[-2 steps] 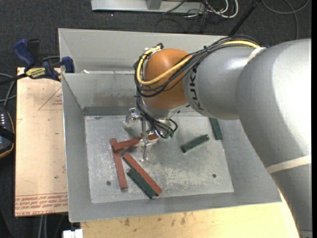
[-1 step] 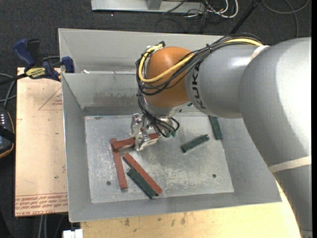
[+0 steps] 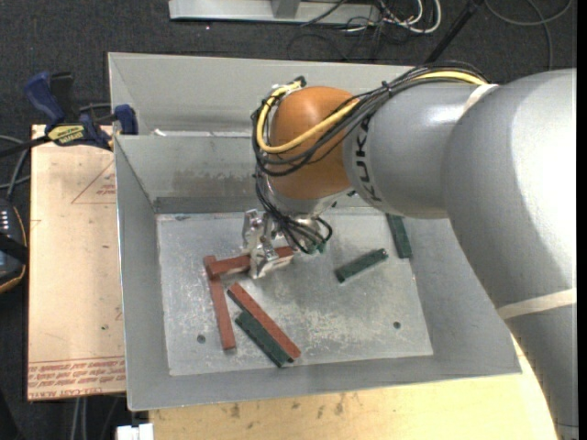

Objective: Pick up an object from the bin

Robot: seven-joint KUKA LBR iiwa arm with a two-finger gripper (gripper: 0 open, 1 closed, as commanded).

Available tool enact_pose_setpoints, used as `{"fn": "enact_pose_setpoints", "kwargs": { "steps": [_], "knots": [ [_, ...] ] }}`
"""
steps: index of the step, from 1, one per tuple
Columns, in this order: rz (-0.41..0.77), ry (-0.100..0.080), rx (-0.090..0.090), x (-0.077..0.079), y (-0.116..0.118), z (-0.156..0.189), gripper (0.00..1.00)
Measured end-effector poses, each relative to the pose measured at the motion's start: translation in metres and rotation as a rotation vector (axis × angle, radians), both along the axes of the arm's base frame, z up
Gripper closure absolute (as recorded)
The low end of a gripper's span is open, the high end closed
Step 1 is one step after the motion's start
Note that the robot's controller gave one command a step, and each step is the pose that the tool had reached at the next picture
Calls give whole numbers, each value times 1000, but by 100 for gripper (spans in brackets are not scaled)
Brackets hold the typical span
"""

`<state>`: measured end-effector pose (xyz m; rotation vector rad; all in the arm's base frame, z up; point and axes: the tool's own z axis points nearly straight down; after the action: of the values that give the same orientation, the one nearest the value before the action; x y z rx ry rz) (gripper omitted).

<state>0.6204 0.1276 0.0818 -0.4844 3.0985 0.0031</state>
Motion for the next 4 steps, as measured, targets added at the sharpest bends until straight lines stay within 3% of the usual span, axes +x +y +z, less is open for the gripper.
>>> {"fn": "enact_pose_setpoints", "kwargs": {
  "steps": [2, 4],
  "knots": [
    [0, 11, -2, -3, 0, 24, 100],
    [0, 2, -1, -1, 1, 58, 100]
  ]
}}
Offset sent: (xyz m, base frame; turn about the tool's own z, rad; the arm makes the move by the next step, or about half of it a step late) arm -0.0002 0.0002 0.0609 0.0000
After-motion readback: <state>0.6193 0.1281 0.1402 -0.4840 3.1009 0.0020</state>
